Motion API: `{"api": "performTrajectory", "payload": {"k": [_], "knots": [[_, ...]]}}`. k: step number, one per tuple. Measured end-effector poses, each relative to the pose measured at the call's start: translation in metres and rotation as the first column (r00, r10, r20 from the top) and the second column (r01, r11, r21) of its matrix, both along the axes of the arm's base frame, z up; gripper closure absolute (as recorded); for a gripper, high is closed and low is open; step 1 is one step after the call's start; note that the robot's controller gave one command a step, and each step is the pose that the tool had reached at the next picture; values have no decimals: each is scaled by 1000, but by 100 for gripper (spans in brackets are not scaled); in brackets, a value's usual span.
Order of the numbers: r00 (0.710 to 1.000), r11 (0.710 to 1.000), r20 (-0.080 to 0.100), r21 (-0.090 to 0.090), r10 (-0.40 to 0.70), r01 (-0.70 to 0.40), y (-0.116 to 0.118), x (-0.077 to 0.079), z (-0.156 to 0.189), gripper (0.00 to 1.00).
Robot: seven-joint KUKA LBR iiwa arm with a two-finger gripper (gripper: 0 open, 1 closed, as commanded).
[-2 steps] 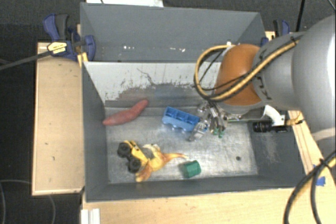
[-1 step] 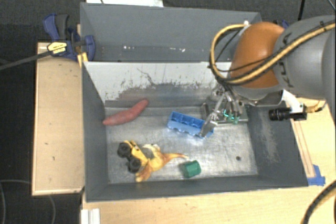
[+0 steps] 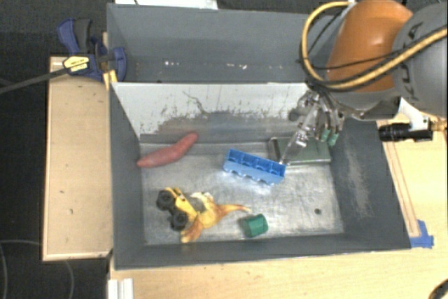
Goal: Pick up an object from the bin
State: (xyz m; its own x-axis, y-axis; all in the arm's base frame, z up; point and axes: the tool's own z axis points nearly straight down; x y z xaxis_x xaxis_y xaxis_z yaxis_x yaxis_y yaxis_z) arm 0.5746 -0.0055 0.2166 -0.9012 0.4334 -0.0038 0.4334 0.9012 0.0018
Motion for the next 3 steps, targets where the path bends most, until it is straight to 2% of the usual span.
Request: {"api": "performTrajectory", "payload": {"k": [1, 2, 3], "knots": [[999, 999, 6, 0, -37, 37, -4, 4, -54, 0], [985, 985, -4, 0, -175, 175, 8, 0, -91, 0], [983, 983, 3, 2, -184, 184, 9, -3, -98, 0]]}}
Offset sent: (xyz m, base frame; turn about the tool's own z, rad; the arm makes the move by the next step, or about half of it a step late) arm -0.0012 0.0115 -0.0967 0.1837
